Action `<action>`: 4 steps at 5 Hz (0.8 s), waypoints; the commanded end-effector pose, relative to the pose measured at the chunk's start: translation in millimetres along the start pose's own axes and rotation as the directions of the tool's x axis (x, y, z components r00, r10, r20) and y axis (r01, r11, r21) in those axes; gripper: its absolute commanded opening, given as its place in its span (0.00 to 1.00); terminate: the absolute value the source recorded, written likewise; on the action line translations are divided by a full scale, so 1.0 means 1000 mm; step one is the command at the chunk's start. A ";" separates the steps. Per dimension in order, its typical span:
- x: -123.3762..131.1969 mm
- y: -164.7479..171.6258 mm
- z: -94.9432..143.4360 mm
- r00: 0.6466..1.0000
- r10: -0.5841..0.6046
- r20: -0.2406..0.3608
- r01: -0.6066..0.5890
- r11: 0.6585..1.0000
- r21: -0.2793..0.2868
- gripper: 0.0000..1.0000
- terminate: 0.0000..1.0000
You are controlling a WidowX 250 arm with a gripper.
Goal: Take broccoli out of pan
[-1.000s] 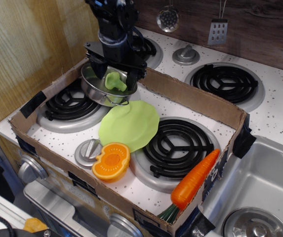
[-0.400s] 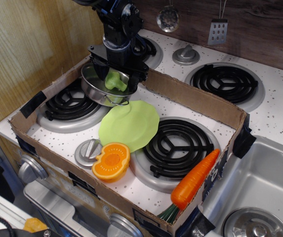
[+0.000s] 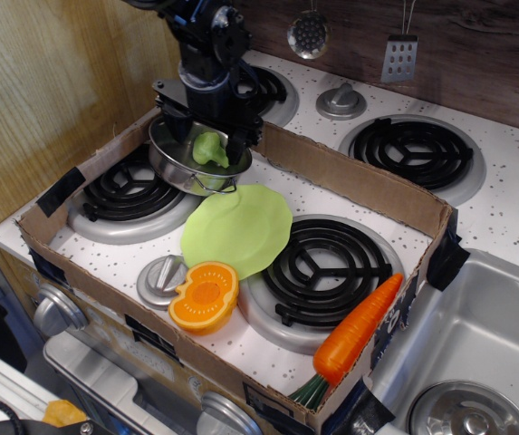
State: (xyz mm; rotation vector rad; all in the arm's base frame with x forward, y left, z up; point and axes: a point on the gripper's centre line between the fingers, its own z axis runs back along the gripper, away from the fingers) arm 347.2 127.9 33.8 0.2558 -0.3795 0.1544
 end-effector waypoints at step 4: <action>0.002 0.009 -0.010 1.000 0.012 0.014 -0.012 0.999 -0.043 0.00 0.00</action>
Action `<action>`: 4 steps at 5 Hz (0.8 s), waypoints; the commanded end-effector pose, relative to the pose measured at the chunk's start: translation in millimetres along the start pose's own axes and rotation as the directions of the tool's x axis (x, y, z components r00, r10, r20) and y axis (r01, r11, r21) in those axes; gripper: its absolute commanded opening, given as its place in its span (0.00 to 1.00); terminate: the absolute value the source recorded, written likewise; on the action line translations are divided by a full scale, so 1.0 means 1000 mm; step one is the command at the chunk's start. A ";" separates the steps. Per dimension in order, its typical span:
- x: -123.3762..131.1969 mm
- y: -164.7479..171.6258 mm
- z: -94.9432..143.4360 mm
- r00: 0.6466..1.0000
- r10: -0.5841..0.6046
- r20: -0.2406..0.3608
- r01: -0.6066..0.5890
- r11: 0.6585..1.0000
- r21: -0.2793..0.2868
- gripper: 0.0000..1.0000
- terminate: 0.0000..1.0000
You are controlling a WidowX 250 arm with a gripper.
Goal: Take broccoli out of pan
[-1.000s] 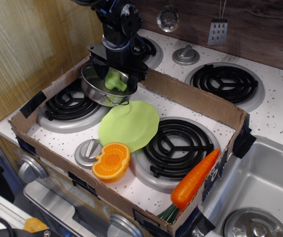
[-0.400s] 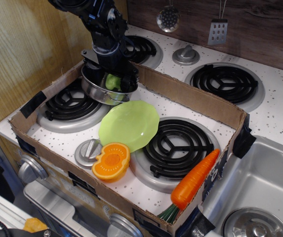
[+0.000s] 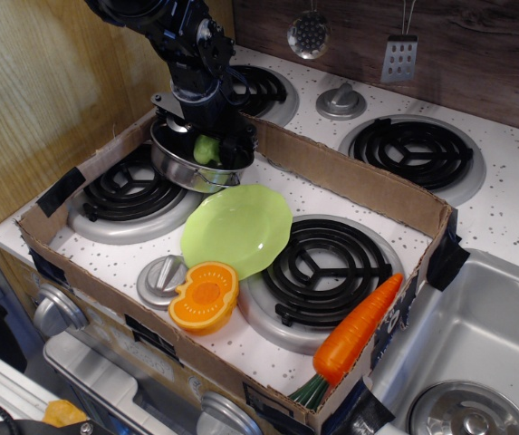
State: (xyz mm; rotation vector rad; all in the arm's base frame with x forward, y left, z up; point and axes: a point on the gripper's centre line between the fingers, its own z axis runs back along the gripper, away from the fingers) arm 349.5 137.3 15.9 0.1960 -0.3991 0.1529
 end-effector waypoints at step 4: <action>0.049 0.000 0.096 0.996 -0.084 -0.012 0.085 0.979 0.187 0.00 0.00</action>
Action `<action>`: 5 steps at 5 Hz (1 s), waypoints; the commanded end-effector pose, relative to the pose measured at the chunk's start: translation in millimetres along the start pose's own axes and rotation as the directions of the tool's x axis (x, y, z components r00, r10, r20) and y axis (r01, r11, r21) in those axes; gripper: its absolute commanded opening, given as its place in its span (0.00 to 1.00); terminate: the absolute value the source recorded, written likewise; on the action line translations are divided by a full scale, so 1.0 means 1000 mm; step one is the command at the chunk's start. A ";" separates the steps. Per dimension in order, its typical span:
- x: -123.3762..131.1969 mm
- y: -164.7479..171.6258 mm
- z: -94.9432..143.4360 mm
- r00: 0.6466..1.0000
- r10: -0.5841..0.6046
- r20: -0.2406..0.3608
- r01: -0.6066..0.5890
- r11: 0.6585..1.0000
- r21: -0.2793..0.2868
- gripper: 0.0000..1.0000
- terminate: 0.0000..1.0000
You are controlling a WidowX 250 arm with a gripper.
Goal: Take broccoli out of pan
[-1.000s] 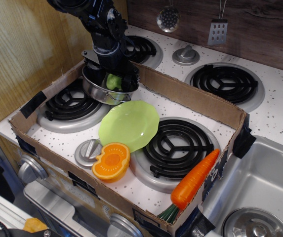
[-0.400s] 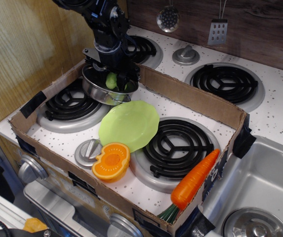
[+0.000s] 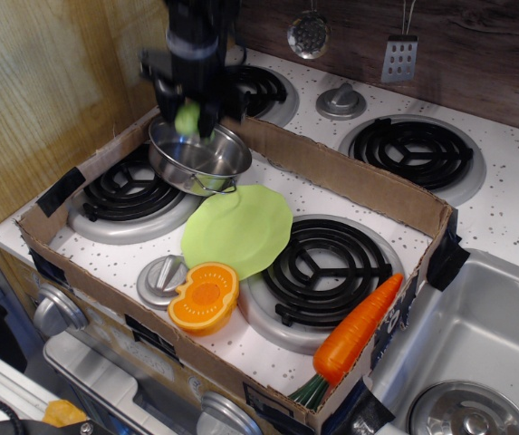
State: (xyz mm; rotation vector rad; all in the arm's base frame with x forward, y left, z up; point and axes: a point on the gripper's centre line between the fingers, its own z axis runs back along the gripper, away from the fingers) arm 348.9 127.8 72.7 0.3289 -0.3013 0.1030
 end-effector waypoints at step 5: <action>0.001 -0.096 0.023 0.995 0.100 -0.024 -0.103 0.965 -0.243 0.00 0.00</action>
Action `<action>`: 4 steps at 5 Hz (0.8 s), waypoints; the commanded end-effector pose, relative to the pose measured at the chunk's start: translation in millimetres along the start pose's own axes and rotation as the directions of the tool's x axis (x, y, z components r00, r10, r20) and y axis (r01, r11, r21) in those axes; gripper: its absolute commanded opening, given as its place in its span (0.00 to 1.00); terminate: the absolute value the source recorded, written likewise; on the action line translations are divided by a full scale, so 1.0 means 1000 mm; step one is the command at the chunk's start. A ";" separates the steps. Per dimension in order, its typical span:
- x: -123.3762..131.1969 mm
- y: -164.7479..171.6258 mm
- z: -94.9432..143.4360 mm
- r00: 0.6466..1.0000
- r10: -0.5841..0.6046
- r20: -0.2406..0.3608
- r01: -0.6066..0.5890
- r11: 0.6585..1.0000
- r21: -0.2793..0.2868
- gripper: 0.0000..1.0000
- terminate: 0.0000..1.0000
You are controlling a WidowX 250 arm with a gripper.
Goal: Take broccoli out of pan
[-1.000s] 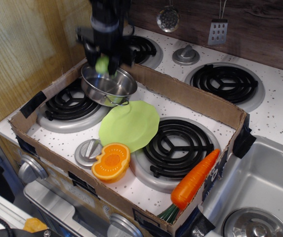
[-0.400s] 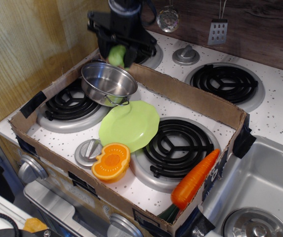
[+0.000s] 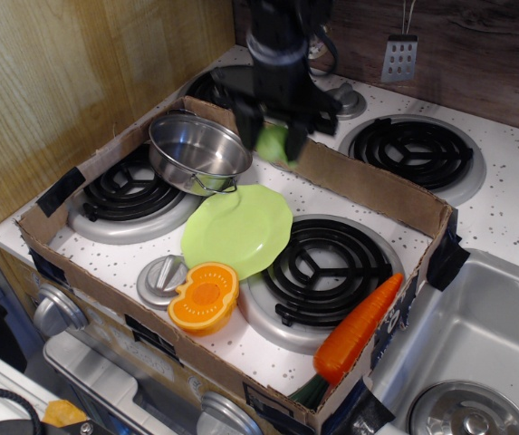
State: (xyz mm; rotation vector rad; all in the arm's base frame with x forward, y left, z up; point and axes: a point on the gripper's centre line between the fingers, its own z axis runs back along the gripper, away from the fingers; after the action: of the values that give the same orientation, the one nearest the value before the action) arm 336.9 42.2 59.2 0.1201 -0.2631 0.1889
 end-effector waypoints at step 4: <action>0.022 -0.031 -0.008 0.998 -0.051 0.037 0.055 0.990 -0.126 1.00 0.00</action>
State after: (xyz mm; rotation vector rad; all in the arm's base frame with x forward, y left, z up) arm 353.9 18.9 29.0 0.0100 -0.2274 0.1190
